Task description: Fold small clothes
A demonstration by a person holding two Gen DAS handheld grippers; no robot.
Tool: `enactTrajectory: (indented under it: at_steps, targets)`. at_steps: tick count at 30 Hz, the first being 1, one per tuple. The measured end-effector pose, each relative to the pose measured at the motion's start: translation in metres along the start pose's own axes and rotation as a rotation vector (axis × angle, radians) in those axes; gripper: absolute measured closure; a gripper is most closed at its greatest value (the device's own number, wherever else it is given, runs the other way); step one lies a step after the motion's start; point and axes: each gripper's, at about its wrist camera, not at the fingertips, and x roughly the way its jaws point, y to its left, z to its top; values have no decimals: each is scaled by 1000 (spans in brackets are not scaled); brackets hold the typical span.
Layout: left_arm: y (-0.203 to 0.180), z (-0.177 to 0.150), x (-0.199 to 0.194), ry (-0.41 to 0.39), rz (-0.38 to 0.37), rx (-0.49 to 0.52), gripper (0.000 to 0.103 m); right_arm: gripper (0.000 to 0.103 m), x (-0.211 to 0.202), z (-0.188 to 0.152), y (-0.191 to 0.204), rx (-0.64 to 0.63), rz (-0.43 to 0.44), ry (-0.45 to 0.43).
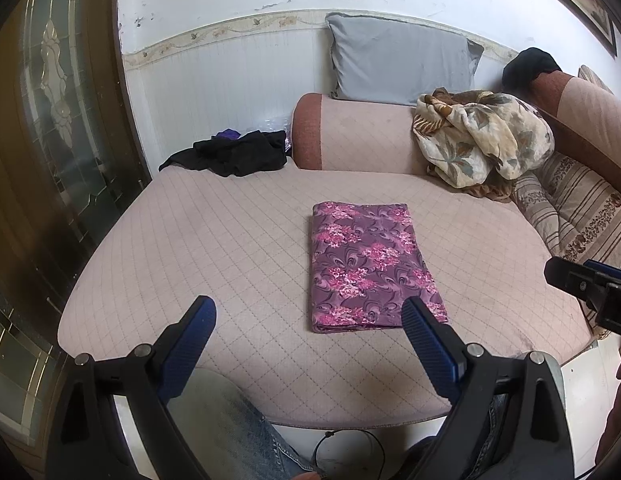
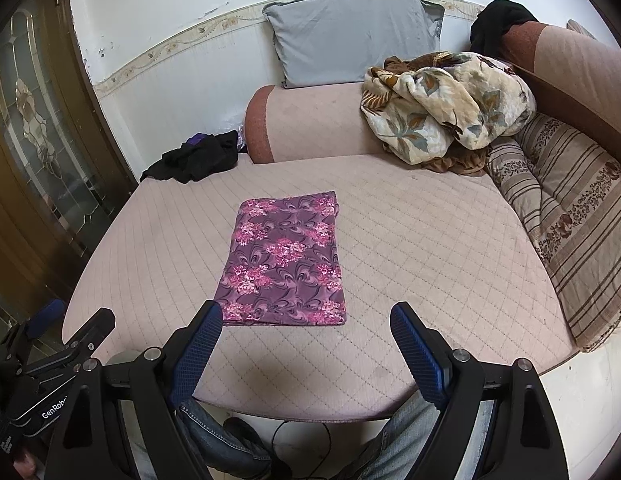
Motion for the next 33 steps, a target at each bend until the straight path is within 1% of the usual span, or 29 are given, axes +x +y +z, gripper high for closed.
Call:
enactTrajectory:
  at_steps: [9, 21, 33]
  targets:
    - [-2, -2, -5, -8, -6, -1, 10, 14, -11, -2, 8, -4, -8, -18]
    - [-4, -3, -11, -15, -13, 9, 10, 14, -17, -6, 12, -5, -17, -23]
    - [-2, -3, -9, -5, -11, 6, 10, 13, -9, -6, 16, -12, -18, -10]
